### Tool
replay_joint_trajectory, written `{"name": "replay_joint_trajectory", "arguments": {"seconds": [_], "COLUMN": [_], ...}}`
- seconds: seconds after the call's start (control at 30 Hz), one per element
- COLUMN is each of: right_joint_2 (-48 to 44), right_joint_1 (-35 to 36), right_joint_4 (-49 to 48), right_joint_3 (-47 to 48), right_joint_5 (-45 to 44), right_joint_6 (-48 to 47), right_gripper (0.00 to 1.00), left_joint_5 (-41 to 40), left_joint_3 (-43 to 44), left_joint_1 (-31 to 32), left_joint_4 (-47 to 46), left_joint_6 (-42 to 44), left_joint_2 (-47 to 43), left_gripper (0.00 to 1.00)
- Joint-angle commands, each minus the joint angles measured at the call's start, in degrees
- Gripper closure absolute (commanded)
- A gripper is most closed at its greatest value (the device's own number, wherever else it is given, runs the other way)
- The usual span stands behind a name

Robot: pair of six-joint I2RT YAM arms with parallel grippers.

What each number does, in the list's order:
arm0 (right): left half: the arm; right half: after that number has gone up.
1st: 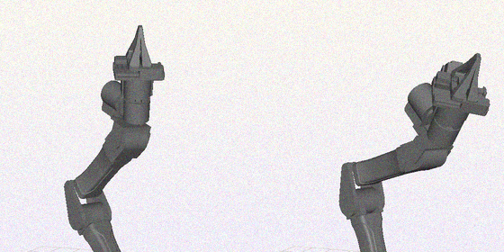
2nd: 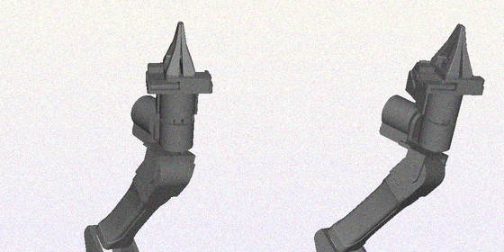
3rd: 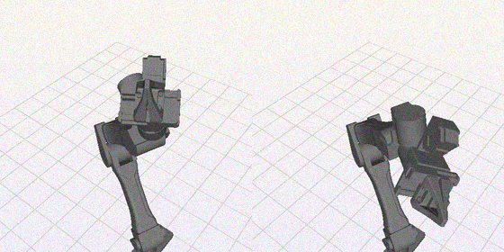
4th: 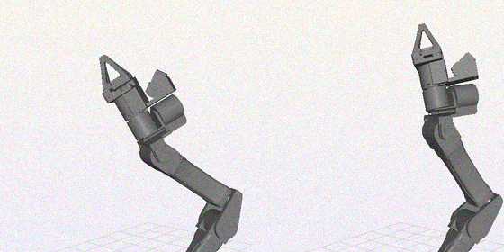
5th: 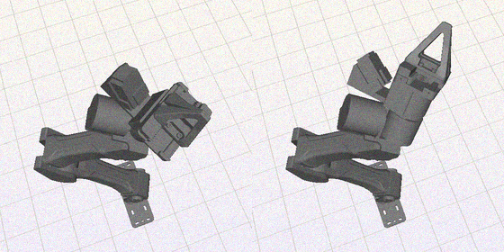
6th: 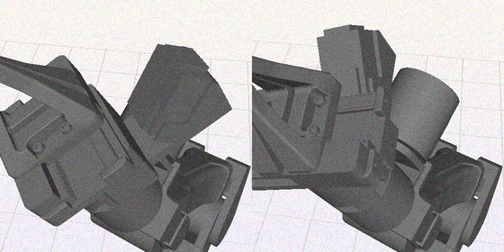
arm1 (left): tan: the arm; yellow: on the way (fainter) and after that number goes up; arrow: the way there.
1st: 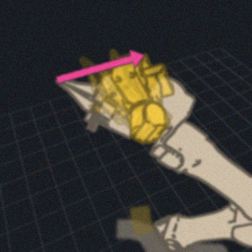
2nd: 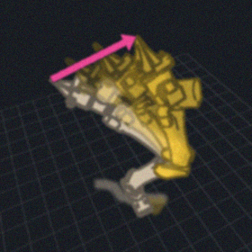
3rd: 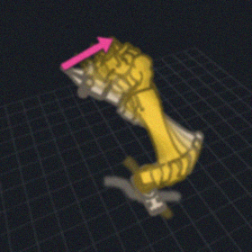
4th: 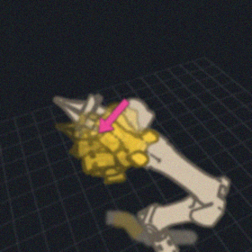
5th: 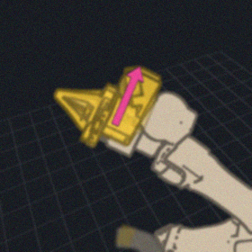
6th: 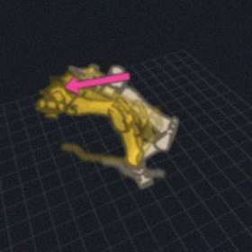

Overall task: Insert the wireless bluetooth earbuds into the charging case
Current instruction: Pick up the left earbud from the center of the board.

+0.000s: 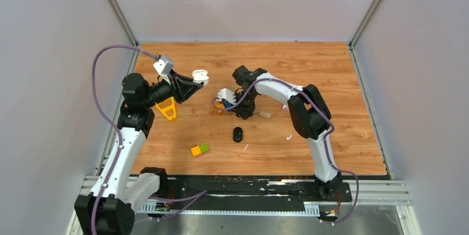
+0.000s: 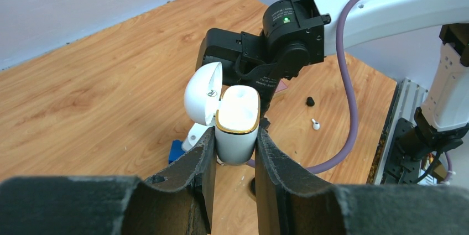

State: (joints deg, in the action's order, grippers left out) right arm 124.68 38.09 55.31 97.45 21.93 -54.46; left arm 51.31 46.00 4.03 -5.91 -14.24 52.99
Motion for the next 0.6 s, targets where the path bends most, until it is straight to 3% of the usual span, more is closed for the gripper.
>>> {"name": "replay_joint_trajectory", "arguments": {"seconds": [0.0,0.57], "right_joint_2": [1.24,0.83], "right_joint_1": [0.68,2.85], "right_joint_4": [-1.66,-6.67], "right_joint_3": [1.34,-3.2], "right_joint_5": [-0.16,-9.03], "right_joint_6": [4.21,12.15], "right_gripper": [0.68,0.77], "left_joint_5": [0.11,-0.05], "left_joint_3": [0.85,0.54], "left_joint_1": [-0.5,-0.49], "left_joint_4": [-1.62,-1.89], "left_joint_6": [-0.17,-0.35], "left_joint_2": [-0.02,0.09], "left_gripper": [1.0,1.0]}}
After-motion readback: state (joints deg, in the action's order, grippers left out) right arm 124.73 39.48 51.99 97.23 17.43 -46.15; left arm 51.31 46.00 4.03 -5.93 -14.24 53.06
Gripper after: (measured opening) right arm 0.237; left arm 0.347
